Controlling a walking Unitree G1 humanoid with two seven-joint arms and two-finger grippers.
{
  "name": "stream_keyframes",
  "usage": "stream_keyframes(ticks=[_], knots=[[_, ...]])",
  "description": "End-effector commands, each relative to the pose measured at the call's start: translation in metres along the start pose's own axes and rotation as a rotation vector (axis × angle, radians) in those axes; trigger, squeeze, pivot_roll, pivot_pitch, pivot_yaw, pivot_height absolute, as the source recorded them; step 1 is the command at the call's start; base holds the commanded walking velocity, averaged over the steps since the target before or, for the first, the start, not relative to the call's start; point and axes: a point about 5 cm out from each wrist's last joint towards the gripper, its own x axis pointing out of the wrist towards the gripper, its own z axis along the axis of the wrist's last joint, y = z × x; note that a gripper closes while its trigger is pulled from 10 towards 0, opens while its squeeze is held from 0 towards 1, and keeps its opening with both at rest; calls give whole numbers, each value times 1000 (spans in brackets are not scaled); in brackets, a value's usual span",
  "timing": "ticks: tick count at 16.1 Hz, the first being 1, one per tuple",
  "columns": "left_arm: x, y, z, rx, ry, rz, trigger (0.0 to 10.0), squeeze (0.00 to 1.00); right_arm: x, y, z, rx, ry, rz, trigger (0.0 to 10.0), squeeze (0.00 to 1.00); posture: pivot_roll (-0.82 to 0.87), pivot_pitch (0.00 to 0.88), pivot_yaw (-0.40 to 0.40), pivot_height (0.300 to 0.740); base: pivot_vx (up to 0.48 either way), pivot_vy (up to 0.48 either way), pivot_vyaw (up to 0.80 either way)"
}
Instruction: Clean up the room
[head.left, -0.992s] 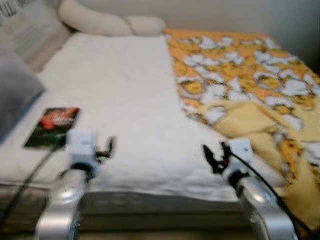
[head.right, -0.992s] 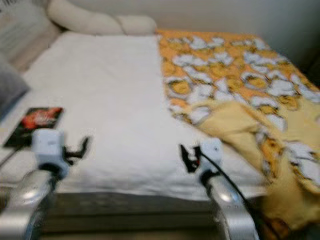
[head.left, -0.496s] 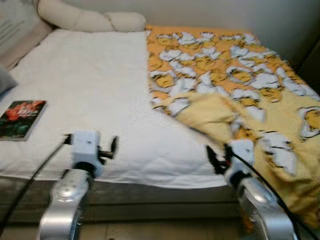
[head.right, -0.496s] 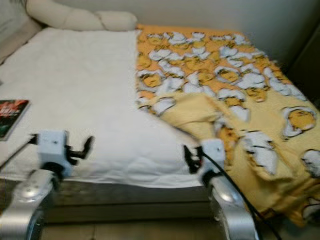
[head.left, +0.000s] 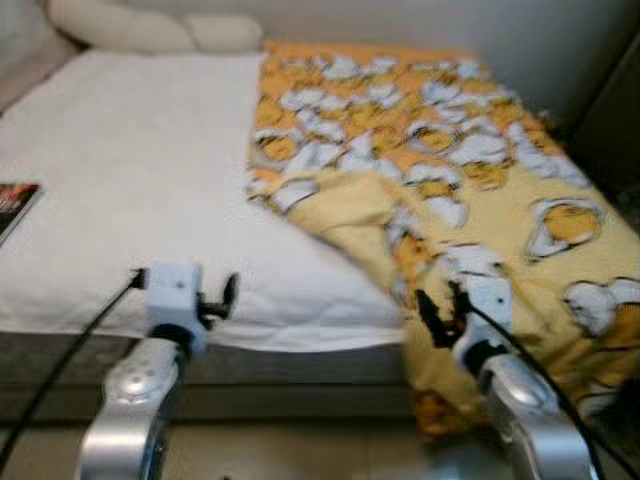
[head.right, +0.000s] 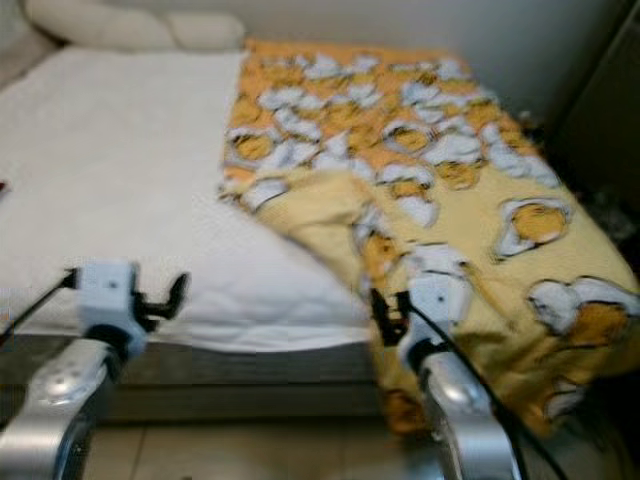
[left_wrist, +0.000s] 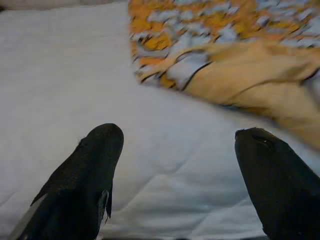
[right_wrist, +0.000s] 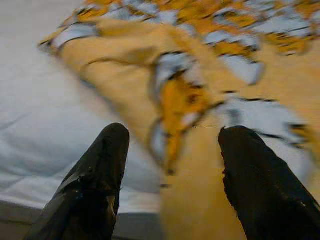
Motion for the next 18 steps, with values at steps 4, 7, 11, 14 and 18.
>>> stream_keyframes(ticks=[4,7,11,14,18], knots=[[-1,6,2,12,-7,14,10000,4,1,4,3,3,-11,13,10000,0,-86,0,-31,740,0,-435,0],[-1,6,2,12,-7,14,10000,4,1,4,3,3,-11,13,10000,0,-86,0,-31,740,0,-435,0],[1,4,0,26,-5,0,10000,0,3,5,-1,-58,27,24,10000,0,-89,0,-32,740,0,-422,200],[1,4,1,41,-9,0,10000,0,3,8,-2,-46,34,63,10000,0,-88,0,-31,740,0,-407,800],[1,3,1,44,-15,-5,10000,0,2,11,-3,-3,33,66,10000,0,-90,0,-31,740,0,-166,400]])
